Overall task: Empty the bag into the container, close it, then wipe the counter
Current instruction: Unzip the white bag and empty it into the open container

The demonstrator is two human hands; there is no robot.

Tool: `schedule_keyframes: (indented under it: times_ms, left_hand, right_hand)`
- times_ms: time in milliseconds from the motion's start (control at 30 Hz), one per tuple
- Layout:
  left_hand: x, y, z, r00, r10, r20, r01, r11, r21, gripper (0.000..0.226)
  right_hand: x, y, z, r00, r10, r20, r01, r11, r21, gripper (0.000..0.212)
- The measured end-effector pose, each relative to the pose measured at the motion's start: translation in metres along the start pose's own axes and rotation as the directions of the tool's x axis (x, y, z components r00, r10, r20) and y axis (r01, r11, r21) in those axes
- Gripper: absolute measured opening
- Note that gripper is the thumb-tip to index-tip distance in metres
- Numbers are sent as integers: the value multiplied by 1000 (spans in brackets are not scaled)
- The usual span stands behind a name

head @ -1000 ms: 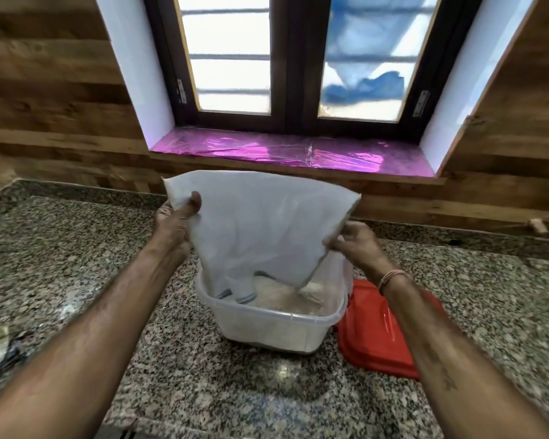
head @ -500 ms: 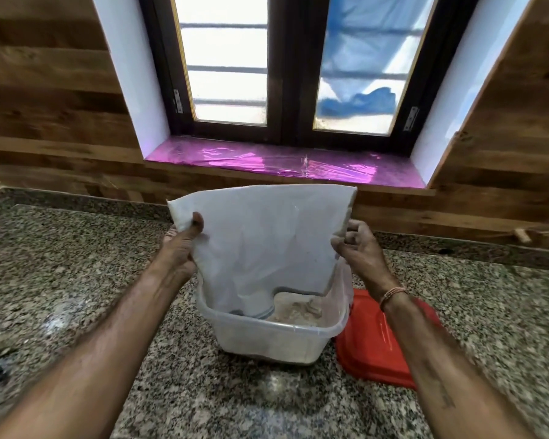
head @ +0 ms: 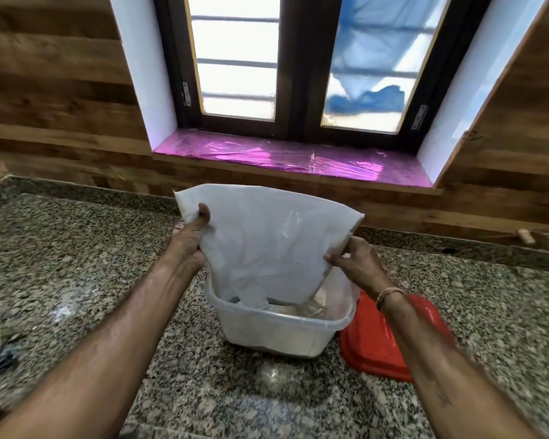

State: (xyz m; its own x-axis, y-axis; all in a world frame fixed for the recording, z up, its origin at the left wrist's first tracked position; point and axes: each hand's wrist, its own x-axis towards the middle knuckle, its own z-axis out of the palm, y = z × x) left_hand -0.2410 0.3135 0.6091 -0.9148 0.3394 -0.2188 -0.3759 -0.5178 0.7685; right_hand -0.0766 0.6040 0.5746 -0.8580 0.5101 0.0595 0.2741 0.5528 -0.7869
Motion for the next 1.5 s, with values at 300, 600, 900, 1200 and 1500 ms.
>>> schedule_keyframes:
  times_ms: [300, 600, 900, 1200, 1500]
  left_hand:
    - [-6, -7, -26, 993, 77, 84, -113, 775, 622, 42]
    - [-18, -11, -18, 994, 99, -36, -67, 862, 502, 16]
    - [-17, -9, -16, 992, 89, -84, -43, 897, 440, 13]
    - [-16, -6, -17, 980, 55, -190, 31, 906, 422, 24]
    - [-1, 10, -3, 967, 198, -159, -100, 874, 475, 13]
  right_hand:
    - [2, -33, -27, 965, -92, -244, 192, 884, 426, 11]
    - [-4, -5, -28, 990, -41, -138, 31, 997, -75, 26]
    - [4, -19, -27, 999, 2, -34, 8, 958, 288, 10]
    - [20, -12, -28, 992, -47, 114, 29, 987, 155, 47]
    - [21, -9, -24, 990, -37, -136, 57, 988, 141, 21]
